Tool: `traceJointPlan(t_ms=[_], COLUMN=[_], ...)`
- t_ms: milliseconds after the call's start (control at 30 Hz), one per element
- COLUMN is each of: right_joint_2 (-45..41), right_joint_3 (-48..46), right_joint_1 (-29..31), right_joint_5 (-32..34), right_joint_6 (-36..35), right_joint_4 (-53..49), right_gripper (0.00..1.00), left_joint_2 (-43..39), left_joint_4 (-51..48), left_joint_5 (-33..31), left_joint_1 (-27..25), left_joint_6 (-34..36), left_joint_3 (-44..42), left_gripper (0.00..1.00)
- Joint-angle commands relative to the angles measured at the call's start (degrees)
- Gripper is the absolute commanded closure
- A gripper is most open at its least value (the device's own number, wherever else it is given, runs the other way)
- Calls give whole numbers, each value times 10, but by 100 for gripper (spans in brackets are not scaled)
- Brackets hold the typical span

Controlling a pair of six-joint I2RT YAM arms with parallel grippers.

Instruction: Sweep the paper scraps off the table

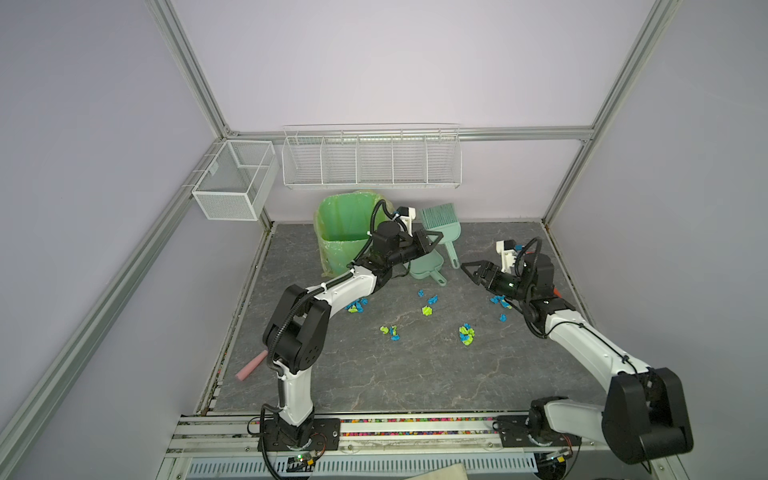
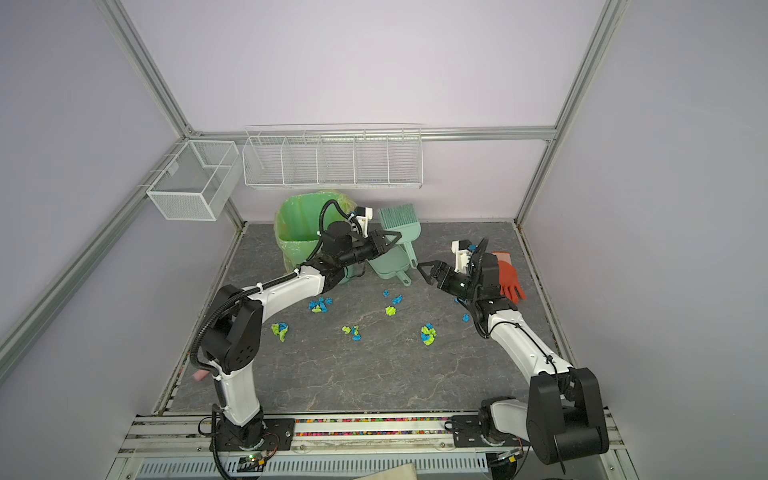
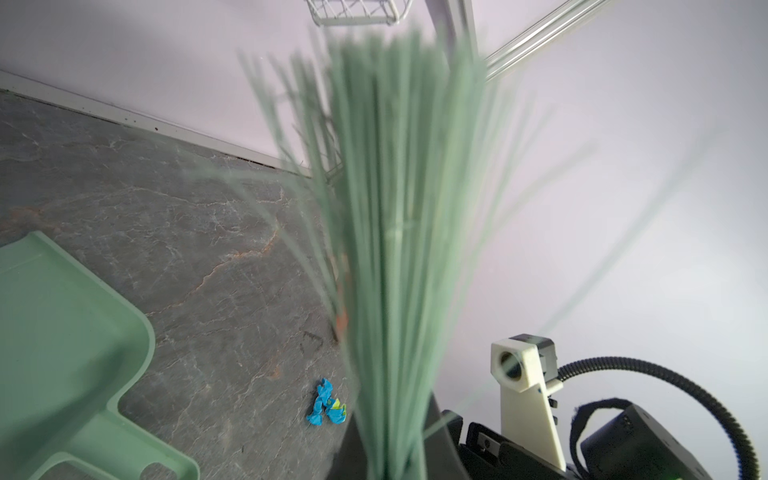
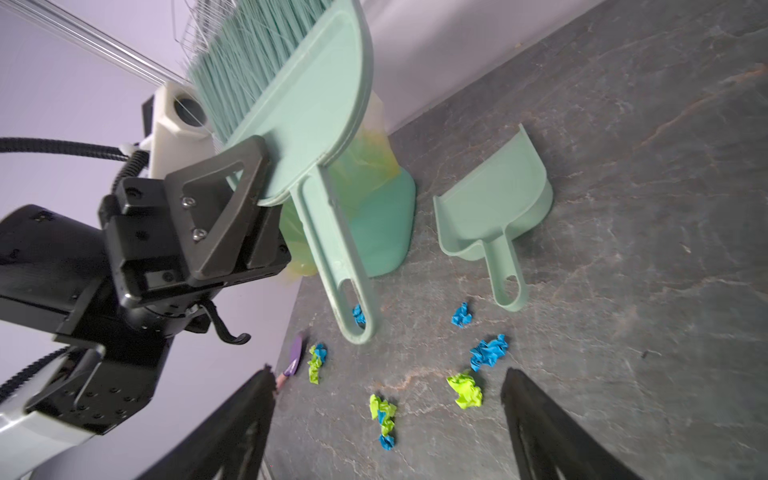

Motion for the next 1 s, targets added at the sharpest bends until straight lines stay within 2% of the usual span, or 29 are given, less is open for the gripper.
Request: traceJointPlan(t_ms=[0,300,467,700,833,967], right_joint_2=[-14,39,103,200,204,196], right_joint_3=[-14,-56,-59,-29,-25,-13], right_joint_1=[0,0,4,18,36,37], right_joint_5=[-23,-23,-13,4,16,17], right_joint_6=[79,244,312,390,372,362], right_joint_4=[122,379,512,677,679,666], right_gripper=[12,8,1,21,30,31], left_joint_2=[-18,34,41,34,36,35], left_joint_4=[55,172,202,211,214,200], left_joint_5=[-7,7,15,14,17,19], left_joint_1=[12,13,13,13,13,13], left_joint_6=[-45,-167,-188,-187,-185,-171], left_joint_3=[17,46,44,26,26,26], left_gripper=[100,100,100,100,100,100])
